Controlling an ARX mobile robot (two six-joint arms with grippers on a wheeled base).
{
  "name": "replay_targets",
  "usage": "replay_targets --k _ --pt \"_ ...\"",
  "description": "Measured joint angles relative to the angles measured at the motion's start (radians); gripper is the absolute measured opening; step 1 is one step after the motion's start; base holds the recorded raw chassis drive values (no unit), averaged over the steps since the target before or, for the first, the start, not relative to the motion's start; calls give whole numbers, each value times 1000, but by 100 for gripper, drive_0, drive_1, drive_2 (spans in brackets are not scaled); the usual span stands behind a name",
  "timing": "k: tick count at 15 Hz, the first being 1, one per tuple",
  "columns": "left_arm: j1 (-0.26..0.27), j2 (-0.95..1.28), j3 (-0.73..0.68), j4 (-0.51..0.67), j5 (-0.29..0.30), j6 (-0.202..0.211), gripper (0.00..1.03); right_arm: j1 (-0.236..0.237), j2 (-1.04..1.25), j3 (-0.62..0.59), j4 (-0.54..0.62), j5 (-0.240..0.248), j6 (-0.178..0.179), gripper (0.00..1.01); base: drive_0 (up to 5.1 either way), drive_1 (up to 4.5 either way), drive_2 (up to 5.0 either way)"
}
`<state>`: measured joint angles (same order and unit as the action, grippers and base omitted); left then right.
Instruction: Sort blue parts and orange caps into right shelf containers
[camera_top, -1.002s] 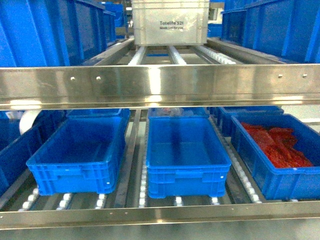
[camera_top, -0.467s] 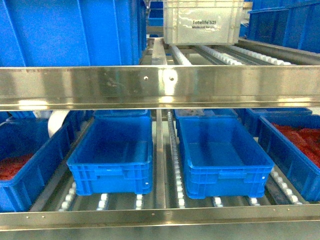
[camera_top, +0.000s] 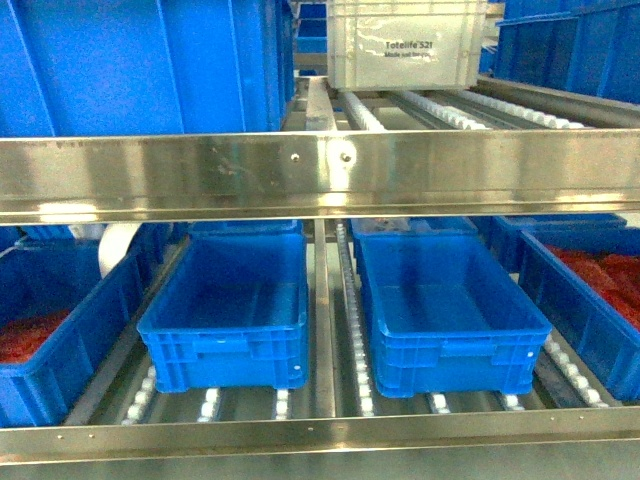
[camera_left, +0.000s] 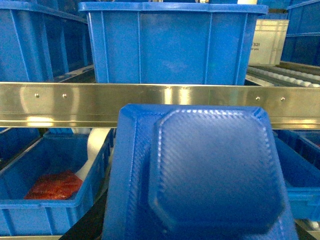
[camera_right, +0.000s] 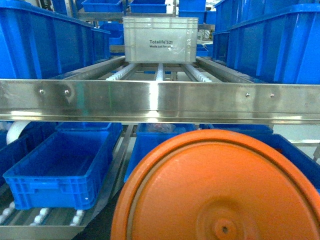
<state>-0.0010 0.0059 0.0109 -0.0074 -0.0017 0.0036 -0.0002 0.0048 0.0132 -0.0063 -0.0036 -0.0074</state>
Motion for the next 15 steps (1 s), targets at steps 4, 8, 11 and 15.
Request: replay_targets --k 4,8,11,15 --pt "0 0 0 1 0 0 42 0 0 0 0 0 0 43 0 0 0" --pt "0 0 0 2 1 0 42 0 0 0 0 3 0 43 0 0 0" --pt "0 0 0 0 1 0 42 0 0 0 0 3 0 43 0 0 0" --pt "0 0 0 0 0 0 42 0 0 0 0 3 3 43 0 0 0"
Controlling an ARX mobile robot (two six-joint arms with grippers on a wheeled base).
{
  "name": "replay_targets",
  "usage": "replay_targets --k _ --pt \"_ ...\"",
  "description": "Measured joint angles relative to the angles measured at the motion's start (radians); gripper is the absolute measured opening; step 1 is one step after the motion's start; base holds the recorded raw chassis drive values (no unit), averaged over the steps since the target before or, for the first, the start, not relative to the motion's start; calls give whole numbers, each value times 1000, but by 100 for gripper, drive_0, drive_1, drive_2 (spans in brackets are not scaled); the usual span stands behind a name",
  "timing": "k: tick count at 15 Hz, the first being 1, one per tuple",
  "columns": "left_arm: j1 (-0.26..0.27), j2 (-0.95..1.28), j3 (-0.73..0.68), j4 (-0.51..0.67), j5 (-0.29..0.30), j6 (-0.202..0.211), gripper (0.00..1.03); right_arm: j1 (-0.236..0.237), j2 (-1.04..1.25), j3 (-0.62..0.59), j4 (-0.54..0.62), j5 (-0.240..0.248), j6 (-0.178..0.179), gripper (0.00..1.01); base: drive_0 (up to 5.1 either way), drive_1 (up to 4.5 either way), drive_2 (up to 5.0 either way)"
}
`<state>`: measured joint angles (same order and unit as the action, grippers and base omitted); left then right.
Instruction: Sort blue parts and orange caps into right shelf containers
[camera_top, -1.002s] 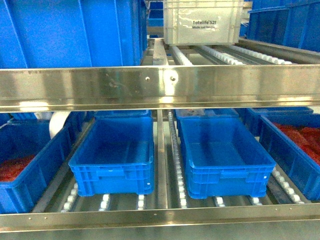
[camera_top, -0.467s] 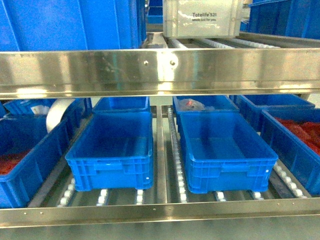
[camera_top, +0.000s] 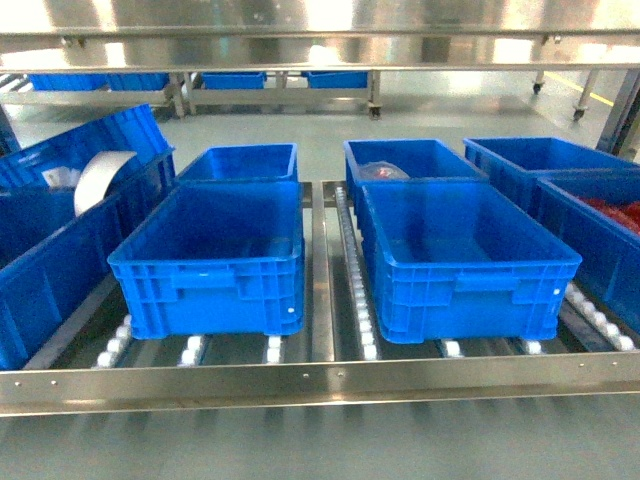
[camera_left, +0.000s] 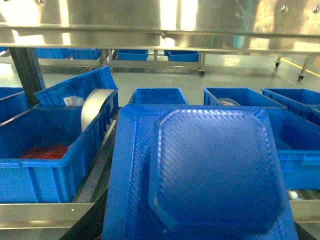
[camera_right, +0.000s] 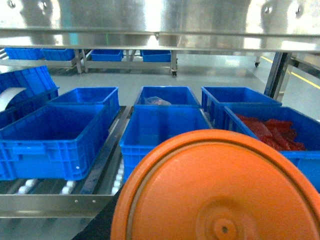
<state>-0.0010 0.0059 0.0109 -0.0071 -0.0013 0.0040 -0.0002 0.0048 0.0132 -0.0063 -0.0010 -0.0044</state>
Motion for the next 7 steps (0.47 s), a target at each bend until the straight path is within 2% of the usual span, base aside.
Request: replay_targets --k 7 --pt "0 0 0 0 0 0 42 0 0 0 0 0 4 43 0 0 0"
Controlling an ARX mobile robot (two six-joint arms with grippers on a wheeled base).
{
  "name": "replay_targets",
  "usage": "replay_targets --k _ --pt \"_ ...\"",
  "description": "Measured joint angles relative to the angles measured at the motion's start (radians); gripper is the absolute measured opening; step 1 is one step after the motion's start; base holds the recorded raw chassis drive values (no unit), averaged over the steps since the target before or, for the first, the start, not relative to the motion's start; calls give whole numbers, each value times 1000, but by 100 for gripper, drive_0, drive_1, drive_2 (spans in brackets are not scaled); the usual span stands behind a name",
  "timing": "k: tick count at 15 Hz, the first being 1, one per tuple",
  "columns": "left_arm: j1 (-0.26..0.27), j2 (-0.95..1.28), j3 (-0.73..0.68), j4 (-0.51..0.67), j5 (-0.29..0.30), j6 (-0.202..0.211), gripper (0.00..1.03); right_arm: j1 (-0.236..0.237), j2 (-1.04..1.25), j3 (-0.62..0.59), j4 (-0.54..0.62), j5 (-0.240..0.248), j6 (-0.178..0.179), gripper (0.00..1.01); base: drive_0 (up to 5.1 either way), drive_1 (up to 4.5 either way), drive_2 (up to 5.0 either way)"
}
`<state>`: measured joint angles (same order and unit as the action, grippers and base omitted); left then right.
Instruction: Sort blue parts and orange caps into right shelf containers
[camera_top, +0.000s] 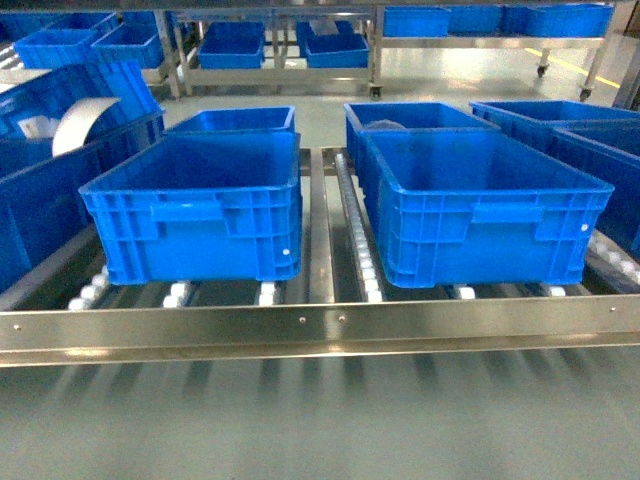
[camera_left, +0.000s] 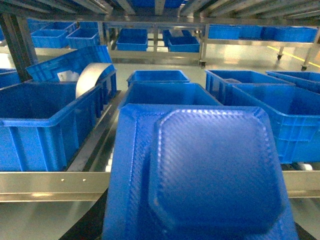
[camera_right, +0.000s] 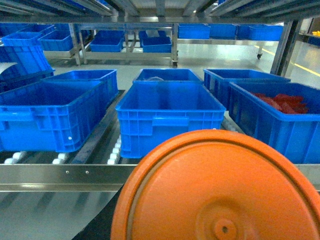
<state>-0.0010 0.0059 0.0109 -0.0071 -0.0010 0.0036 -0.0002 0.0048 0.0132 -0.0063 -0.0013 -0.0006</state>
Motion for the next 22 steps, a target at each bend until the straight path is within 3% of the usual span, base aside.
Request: replay_targets --k 18,22 --pt "0 0 0 -1 1 0 42 0 0 0 -2 1 0 43 0 0 0" --pt "0 0 0 0 0 0 42 0 0 0 1 1 0 43 1 427 -424"
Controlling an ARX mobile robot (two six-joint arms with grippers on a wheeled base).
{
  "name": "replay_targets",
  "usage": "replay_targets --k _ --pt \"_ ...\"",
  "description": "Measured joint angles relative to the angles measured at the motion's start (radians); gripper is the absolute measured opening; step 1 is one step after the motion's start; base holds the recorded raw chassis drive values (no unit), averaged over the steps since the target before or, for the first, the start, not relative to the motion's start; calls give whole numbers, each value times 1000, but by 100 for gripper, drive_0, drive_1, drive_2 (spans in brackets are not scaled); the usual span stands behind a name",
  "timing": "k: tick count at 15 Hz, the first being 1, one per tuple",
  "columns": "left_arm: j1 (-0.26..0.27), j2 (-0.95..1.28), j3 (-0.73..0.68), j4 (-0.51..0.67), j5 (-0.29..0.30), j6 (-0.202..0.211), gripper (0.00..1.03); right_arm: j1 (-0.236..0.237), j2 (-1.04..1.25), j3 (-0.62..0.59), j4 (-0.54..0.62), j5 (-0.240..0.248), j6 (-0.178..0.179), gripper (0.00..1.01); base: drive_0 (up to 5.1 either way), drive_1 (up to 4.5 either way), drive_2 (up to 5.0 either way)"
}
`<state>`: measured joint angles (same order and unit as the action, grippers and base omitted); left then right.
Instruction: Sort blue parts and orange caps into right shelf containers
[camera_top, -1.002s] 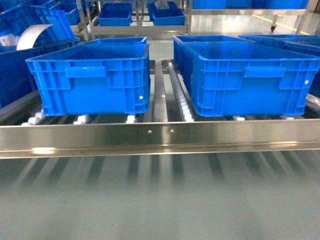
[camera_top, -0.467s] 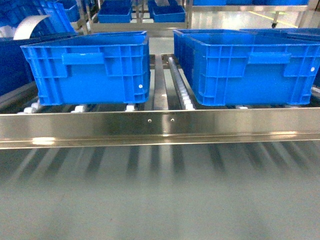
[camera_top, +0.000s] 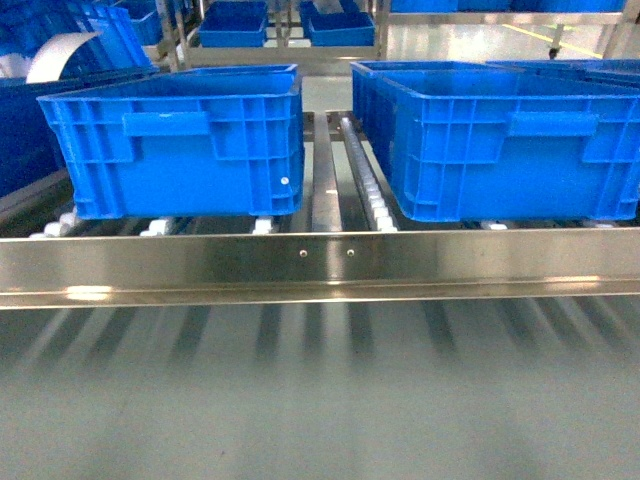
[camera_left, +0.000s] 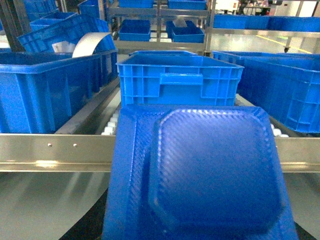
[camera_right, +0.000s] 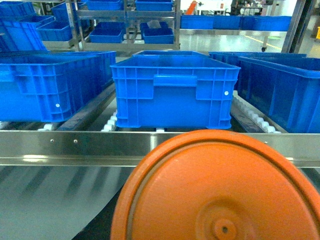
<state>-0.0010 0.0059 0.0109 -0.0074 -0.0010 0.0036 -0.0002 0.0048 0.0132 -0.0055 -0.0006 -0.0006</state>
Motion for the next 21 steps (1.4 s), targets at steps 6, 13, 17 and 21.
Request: replay_targets --k 6,13,17,21 --pt "0 0 0 0 0 0 42 0 0 0 0 0 0 43 6 432 -420" --pt "0 0 0 0 0 0 42 0 0 0 -4 0 0 43 11 437 -415" --pt "0 0 0 0 0 0 42 0 0 0 -1 0 0 43 -9 417 -434" --pt "0 0 0 -3 1 0 42 0 0 0 -2 0 0 43 -4 209 -217"
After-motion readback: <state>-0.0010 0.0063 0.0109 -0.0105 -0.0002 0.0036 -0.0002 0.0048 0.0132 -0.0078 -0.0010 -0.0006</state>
